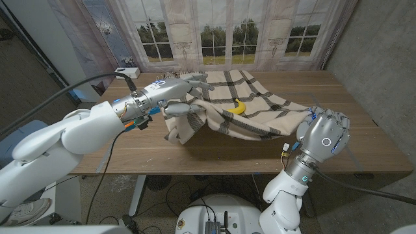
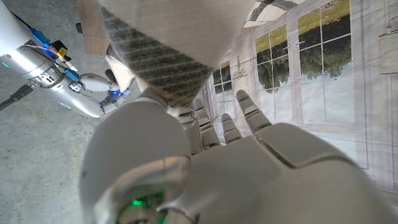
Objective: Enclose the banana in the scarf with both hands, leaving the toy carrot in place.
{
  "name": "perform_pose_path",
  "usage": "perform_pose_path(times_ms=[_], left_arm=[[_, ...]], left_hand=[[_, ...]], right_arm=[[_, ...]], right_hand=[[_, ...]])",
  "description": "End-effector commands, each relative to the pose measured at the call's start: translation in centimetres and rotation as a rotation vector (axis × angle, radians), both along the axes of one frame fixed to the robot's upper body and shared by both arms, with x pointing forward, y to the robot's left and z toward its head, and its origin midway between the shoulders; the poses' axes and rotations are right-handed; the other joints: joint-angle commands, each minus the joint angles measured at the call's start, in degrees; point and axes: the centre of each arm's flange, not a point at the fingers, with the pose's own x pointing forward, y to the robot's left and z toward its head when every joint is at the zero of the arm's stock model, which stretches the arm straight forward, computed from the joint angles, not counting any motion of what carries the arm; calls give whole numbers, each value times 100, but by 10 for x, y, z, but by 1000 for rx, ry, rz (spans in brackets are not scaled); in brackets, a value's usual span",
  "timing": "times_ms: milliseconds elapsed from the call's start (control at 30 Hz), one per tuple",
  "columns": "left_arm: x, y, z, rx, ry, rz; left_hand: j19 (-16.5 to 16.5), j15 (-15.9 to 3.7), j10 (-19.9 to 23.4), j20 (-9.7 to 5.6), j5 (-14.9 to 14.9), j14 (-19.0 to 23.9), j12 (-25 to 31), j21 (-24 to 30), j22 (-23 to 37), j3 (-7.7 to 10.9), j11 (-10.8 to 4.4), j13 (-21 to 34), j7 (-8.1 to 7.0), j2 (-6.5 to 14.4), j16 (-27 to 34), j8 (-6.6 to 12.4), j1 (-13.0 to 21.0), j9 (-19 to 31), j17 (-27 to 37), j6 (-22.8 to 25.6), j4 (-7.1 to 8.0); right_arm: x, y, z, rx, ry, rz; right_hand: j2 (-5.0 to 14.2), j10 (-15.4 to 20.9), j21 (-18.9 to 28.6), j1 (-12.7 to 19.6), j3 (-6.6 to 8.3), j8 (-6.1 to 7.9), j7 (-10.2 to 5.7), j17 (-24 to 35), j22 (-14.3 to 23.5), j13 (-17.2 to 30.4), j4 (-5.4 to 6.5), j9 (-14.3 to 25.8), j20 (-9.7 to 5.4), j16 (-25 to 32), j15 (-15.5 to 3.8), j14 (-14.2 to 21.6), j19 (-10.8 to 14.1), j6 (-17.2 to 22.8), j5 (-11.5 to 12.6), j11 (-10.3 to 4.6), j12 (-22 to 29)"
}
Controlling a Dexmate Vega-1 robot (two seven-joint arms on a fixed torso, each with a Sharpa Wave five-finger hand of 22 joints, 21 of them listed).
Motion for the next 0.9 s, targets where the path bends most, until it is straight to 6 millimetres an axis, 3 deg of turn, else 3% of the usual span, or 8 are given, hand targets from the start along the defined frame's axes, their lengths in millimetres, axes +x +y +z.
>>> perform_pose_path(times_ms=[33, 267, 400, 667, 900], left_arm=[[2, -4, 2, -9, 10, 12], [31, 18, 7, -155, -81, 332], [51, 39, 10, -239, -78, 430], [72, 67, 10, -355, -177, 592], [85, 84, 15, -435, -251, 643]], left_hand=[[15, -33, 21, -62, -58, 35, -23, 34, 16, 48, 4, 28, 10, -2, -2, 45, 84, 43, -2, 0, -9], [19, -52, 29, -85, -73, 38, -23, 35, 16, 53, -11, 28, 7, -4, -1, 42, 87, 15, -2, 24, -9], [23, -50, 32, -85, -81, 33, -24, 36, 16, 55, -22, 28, 10, -4, -3, 44, 87, 8, -2, 35, -9], [26, -35, 28, -81, -97, 31, -29, 37, 16, 57, -12, 29, -13, -2, -2, 54, 82, 30, -1, 9, -1], [36, -47, 42, -84, -112, 40, -28, 39, 15, 45, -54, 29, -91, -12, 2, 59, 55, 10, 1, 34, 19]], right_arm=[[-15, -17, -15, 69, 8, -35], [10, -9, 16, -38, -69, 19], [25, -2, 41, -107, -64, 58], [60, 13, 88, -211, -35, 135], [95, 21, 117, -250, -10, 193]], right_hand=[[-11, -2, 71, -58, 77, 34, 5, 75, -14, 50, -11, 52, 50, -80, -526, 110, -77, 55, -5, -14, -44], [-11, -5, 85, -62, 77, 26, -7, 73, -16, 64, -9, 44, 28, -97, -526, 114, -89, 52, -14, -17, -49], [-6, -5, 94, -59, 84, 22, -14, 72, -17, 68, -10, 41, 21, -116, -528, 106, -93, 46, -16, -29, -54], [-9, 1, 111, -71, 101, 22, -18, 94, -22, 58, -6, 37, 3, -152, -529, 100, -106, 52, -17, -40, -75], [-11, -1, 127, -77, 110, 20, -34, 95, -26, 71, -4, 28, -3, -175, -530, 113, -104, 60, -18, -62, -81]])
